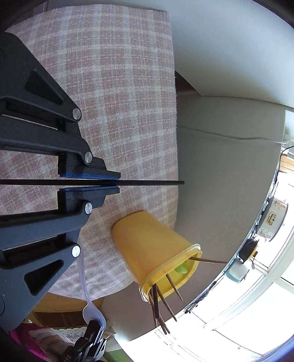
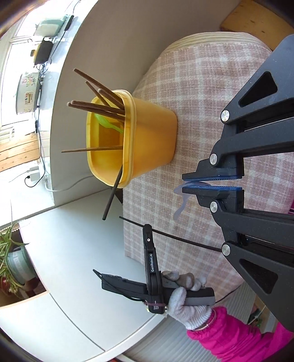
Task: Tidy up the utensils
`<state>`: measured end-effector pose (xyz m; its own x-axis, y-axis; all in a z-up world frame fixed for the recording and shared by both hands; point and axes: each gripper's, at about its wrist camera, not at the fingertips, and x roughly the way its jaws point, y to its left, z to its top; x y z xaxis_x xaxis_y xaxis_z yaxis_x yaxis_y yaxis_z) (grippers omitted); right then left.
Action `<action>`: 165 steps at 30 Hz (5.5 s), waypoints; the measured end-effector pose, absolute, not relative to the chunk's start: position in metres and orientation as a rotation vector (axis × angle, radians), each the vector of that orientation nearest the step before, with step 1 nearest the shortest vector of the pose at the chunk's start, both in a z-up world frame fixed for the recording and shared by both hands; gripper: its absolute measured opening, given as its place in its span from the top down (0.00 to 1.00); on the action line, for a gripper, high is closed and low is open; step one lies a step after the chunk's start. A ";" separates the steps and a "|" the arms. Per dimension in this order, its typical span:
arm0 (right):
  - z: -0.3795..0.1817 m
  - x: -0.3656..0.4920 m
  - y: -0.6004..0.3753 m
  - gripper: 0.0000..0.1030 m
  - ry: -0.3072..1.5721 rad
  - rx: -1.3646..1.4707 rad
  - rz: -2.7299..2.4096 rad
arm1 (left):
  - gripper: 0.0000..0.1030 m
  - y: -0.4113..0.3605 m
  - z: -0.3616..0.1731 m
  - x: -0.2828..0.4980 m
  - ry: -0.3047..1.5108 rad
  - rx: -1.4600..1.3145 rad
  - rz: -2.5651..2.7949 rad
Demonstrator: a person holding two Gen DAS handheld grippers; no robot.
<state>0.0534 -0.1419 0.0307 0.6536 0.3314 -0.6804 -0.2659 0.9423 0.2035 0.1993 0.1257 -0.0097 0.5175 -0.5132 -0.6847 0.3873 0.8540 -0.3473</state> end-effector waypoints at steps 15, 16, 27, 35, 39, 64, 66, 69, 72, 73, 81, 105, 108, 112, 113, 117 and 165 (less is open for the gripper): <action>0.087 0.044 -0.154 0.98 0.635 -0.055 0.268 | 0.97 0.120 0.104 0.169 0.549 -0.151 -0.608; 0.090 0.044 -0.156 0.98 0.626 -0.057 0.257 | 0.97 0.115 0.108 0.170 0.533 -0.154 -0.609; 0.117 0.057 -0.171 0.98 0.557 -0.113 0.142 | 0.97 0.112 0.167 0.170 0.391 -0.187 -0.625; 0.114 0.083 -0.161 0.98 0.588 -0.192 0.112 | 0.97 0.093 0.197 0.181 0.330 -0.181 -0.630; 0.109 0.093 -0.156 0.98 0.603 -0.216 0.096 | 0.97 0.077 0.200 0.188 0.327 -0.176 -0.650; 0.099 0.129 -0.164 0.97 0.618 -0.091 0.119 | 0.97 0.025 0.151 0.203 0.472 -0.140 -0.687; 0.099 0.129 -0.165 0.97 0.610 -0.075 0.124 | 0.97 0.024 0.149 0.202 0.472 -0.137 -0.687; 0.099 0.130 -0.167 0.97 0.606 -0.059 0.125 | 0.97 0.022 0.147 0.201 0.477 -0.140 -0.688; 0.097 0.130 -0.168 0.96 0.606 -0.046 0.131 | 0.97 0.021 0.143 0.201 0.485 -0.140 -0.690; 0.096 0.130 -0.168 0.96 0.605 -0.041 0.130 | 0.97 0.021 0.142 0.202 0.488 -0.139 -0.691; 0.095 0.130 -0.167 0.93 0.601 -0.021 0.140 | 0.96 0.018 0.139 0.196 0.500 -0.108 -0.707; 0.109 0.083 -0.178 0.34 0.363 0.082 0.019 | 0.12 0.061 0.117 0.104 0.372 -0.059 -0.549; 0.107 0.075 -0.177 0.28 0.349 0.075 -0.005 | 0.04 0.061 0.112 0.090 0.361 -0.038 -0.531; 0.100 0.067 -0.178 0.27 0.354 0.093 -0.029 | 0.01 0.057 0.102 0.073 0.353 -0.001 -0.506; 0.097 0.064 -0.179 0.26 0.359 0.100 -0.031 | 0.01 0.057 0.099 0.070 0.357 0.002 -0.503; 0.088 0.055 -0.180 0.25 0.368 0.104 -0.060 | 0.00 0.055 0.088 0.062 0.385 -0.012 -0.503; 0.063 0.041 -0.168 0.13 0.365 0.061 -0.176 | 0.00 0.052 0.060 0.058 0.455 0.015 -0.320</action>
<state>0.0409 -0.1677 0.0631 0.9190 -0.1604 -0.3602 0.1822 0.9829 0.0272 0.0583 0.0515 0.0604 0.8492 -0.3007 -0.4341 0.3071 0.9500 -0.0572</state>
